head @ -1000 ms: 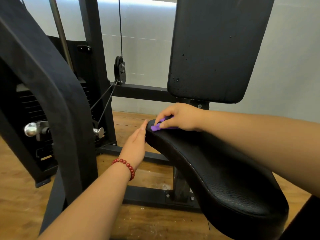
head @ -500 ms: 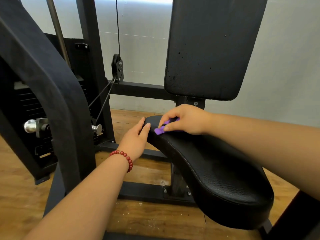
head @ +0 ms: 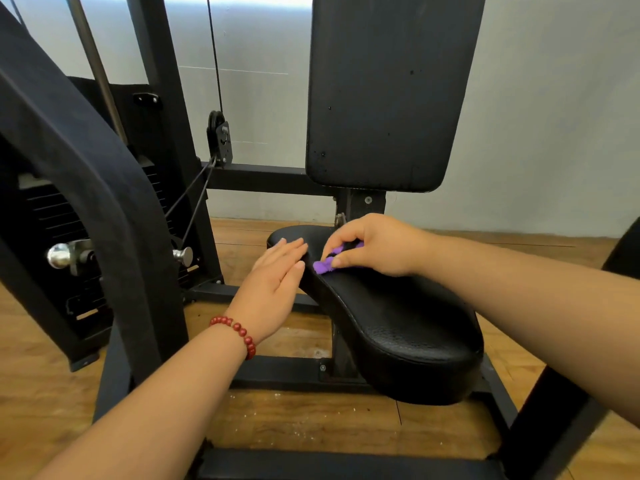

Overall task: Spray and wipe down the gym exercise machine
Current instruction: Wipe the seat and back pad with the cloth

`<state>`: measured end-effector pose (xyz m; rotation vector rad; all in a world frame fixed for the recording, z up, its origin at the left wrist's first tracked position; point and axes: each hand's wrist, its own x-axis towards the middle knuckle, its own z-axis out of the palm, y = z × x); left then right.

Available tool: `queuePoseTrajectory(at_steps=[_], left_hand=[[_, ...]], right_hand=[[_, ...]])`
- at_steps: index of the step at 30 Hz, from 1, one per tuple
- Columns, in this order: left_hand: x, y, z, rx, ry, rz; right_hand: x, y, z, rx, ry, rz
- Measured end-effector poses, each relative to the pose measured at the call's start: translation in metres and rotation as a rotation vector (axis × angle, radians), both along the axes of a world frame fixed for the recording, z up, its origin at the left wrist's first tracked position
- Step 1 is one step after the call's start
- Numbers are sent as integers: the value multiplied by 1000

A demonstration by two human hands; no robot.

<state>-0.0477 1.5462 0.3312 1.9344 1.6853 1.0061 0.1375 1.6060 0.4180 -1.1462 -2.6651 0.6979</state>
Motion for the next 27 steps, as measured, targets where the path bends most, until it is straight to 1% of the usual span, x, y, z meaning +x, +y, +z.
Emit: queuePoseTrajectory(at_steps=[3, 5, 12, 16, 19, 22, 24, 27], left_hand=[[14, -8, 0, 16, 51, -57], [21, -10, -1, 4, 29, -59], [21, -12, 3, -46, 98, -64], [19, -14, 6, -70, 126, -77], [21, -16, 10, -85, 144, -71], [27, -26, 16, -57, 187, -91], [35, -38, 16, -1, 167, -124], [43, -55, 10, 40, 56, -105]], right_hand=[[22, -26, 8, -37, -8, 55], [28, -32, 8, -45, 15, 54], [6, -18, 3, 12, 18, -58], [25, -42, 8, -4, 1, -3], [42, -63, 12, -13, 36, 49], [42, -64, 10, 9, 39, 22], [37, -57, 10, 19, 27, -45], [33, -52, 8, 41, 39, -117]])
